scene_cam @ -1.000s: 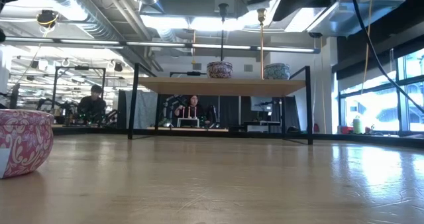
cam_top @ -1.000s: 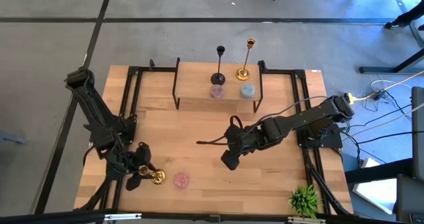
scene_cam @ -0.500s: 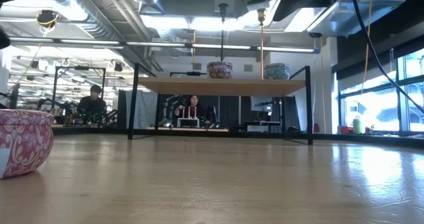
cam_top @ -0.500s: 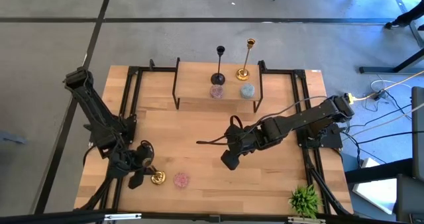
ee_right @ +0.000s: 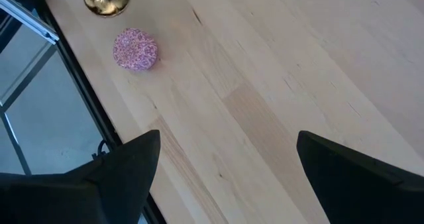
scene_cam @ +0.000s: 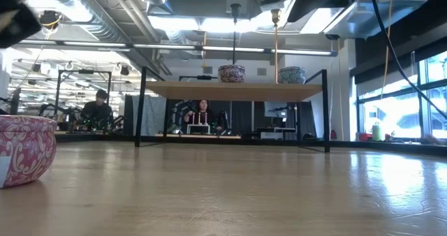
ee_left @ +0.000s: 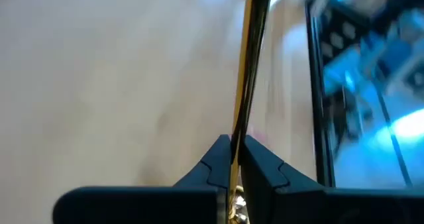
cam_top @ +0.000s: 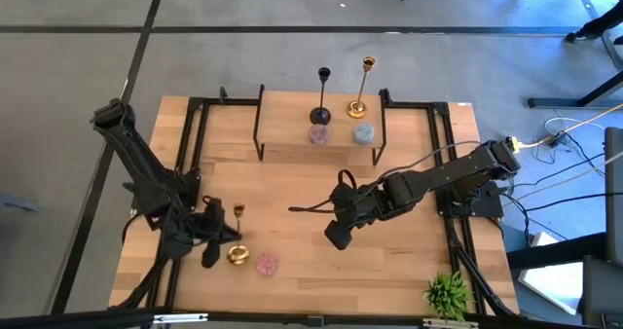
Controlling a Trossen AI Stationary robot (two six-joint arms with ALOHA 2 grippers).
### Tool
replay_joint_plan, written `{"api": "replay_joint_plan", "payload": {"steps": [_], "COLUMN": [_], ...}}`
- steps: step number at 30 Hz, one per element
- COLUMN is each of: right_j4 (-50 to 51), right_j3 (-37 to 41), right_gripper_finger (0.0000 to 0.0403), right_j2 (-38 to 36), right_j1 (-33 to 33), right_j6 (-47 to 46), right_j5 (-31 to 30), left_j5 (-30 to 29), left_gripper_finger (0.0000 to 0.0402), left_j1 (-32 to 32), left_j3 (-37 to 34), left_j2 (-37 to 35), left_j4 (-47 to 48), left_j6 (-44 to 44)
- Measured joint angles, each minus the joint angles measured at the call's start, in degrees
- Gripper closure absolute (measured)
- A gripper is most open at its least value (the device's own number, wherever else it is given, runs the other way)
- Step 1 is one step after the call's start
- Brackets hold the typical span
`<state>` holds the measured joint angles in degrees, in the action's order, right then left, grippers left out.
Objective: Pick & Place candle stick holders
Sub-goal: Put the gold candle holder on the shelf
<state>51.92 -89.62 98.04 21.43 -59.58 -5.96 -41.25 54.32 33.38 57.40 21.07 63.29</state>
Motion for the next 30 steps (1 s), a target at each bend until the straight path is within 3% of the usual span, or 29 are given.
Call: {"api": "replay_joint_plan", "payload": {"steps": [5,15,21,30], "right_j4": [-0.12,-6.53,-4.43,12.62], "right_j3": [0.00,-0.04,-0.04,-0.07], "right_gripper_finger": [0.0045,0.0045,0.0045,0.0045], "right_j2": [0.00,0.00,-0.10,-6.52], "right_j1": [0.49,6.93,6.81,4.37], "right_j6": [0.01,0.04,4.37,9.20], "right_j5": [-0.08,-14.42,-15.89,-17.24], "left_j5": [-8.93,-9.07,2.10,29.51], "left_gripper_finger": [0.0390,0.0390,0.0390,0.0390], "left_j1": [-5.59,-27.34,-45.02,-71.41], "left_j3": [2.76,9.17,11.59,11.82], "left_j2": [-5.08,-16.94,-17.87,-5.66], "left_j4": [0.14,-0.22,-1.82,-24.33], "left_j6": [-6.96,-30.00,-37.30,-41.13]}}
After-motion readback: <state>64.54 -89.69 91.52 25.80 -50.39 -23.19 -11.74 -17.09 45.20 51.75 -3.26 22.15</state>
